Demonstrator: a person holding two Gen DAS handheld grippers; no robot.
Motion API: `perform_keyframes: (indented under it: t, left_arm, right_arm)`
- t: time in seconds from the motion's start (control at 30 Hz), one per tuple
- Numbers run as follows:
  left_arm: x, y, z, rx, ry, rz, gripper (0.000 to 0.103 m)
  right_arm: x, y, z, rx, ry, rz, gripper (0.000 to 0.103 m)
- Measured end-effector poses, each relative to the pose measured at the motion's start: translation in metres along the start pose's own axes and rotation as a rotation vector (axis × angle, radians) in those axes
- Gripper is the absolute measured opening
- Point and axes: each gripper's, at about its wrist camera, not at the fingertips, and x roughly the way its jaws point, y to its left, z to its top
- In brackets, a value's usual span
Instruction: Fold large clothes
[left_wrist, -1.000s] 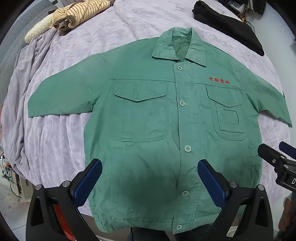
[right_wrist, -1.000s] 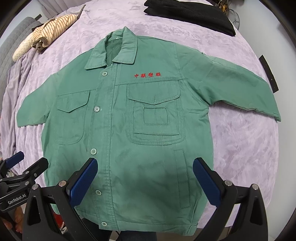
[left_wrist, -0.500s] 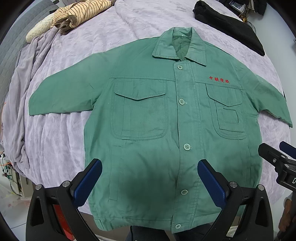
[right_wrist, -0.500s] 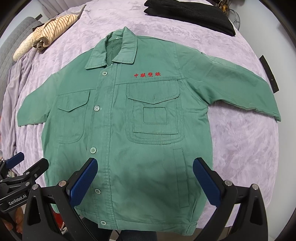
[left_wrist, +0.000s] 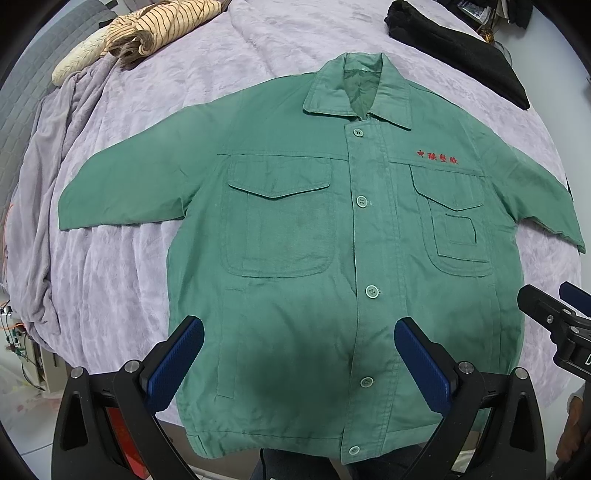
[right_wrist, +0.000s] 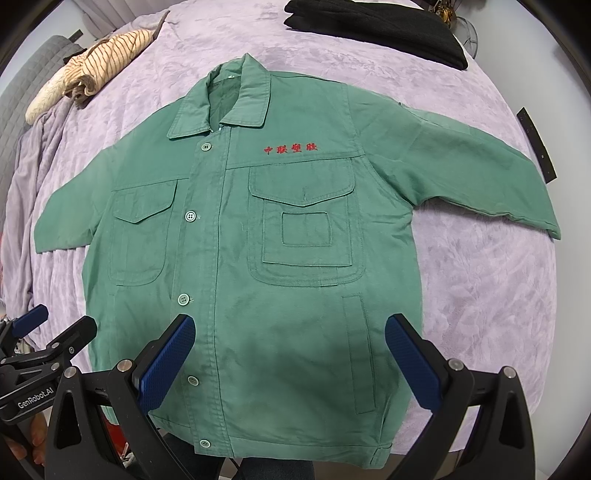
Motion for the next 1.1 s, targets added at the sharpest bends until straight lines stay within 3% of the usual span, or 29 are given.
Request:
perform_keyframes:
  t: [1.1]
  left_arm:
    - [-0.0009,-0.0013,0.0003,-0.002,0.000,0.003,0.103]
  right_arm:
    - [0.0009,-0.0021,-0.0009,0.003,-0.003,0.003,0.102]
